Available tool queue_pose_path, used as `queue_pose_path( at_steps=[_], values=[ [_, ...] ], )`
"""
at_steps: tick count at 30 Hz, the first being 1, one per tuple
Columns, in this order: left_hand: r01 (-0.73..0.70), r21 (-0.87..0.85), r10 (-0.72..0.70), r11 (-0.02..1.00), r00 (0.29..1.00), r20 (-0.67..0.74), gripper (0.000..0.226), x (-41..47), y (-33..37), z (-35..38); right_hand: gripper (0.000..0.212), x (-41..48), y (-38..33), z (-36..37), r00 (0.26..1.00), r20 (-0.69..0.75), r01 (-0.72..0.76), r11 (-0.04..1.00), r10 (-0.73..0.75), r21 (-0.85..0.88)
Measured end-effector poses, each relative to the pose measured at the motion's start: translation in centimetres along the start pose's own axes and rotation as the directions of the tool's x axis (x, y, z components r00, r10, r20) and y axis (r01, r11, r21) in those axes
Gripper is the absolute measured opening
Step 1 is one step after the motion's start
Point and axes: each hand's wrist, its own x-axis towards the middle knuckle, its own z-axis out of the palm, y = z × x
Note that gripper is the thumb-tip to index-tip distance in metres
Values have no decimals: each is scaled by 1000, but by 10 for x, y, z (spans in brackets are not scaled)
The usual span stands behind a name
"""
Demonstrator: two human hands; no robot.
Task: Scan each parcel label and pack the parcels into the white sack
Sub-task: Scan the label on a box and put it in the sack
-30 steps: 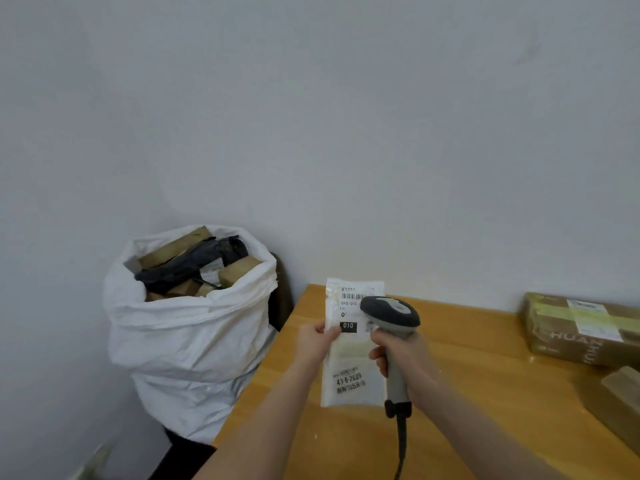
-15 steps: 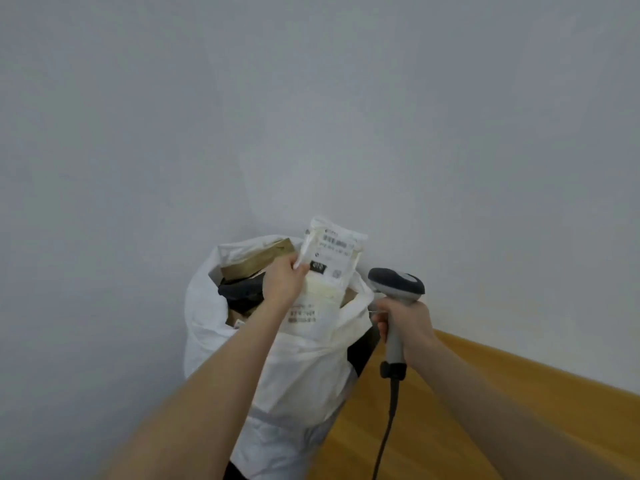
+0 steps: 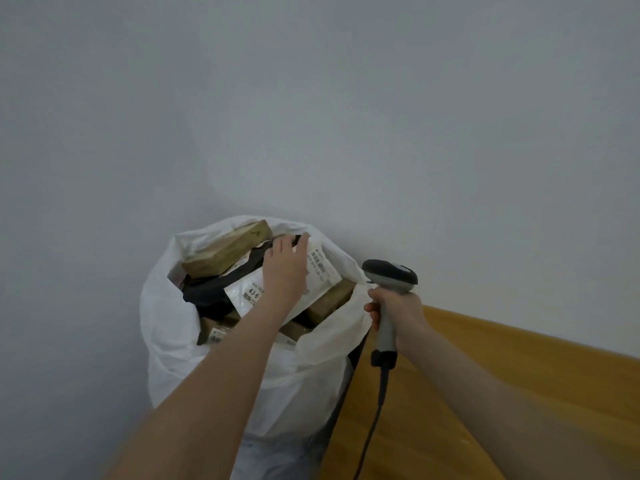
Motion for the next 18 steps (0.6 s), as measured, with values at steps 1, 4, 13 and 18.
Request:
queue_pose_path(
  at_steps=[1, 4, 13, 18],
  values=[
    [-40, 2, 40, 999, 998, -52, 65, 3, 10, -2, 9, 0, 1, -5, 1000, -12, -19, 999, 19, 26],
    [-148, -87, 141, 985, 986, -87, 56, 9, 50, -8, 6, -6, 3, -26, 997, -41, -53, 992, 58, 114],
    [-310, -301, 373, 902, 911, 177, 47, -54, 238, 3, 21, -40, 16, -192, 973, -77, -186, 942, 216, 280],
    [-331, -337, 433, 881, 851, 298, 50, -117, 363, -6, 11, -71, 29, -327, 956, -167, -204, 954, 243, 219]
  ],
)
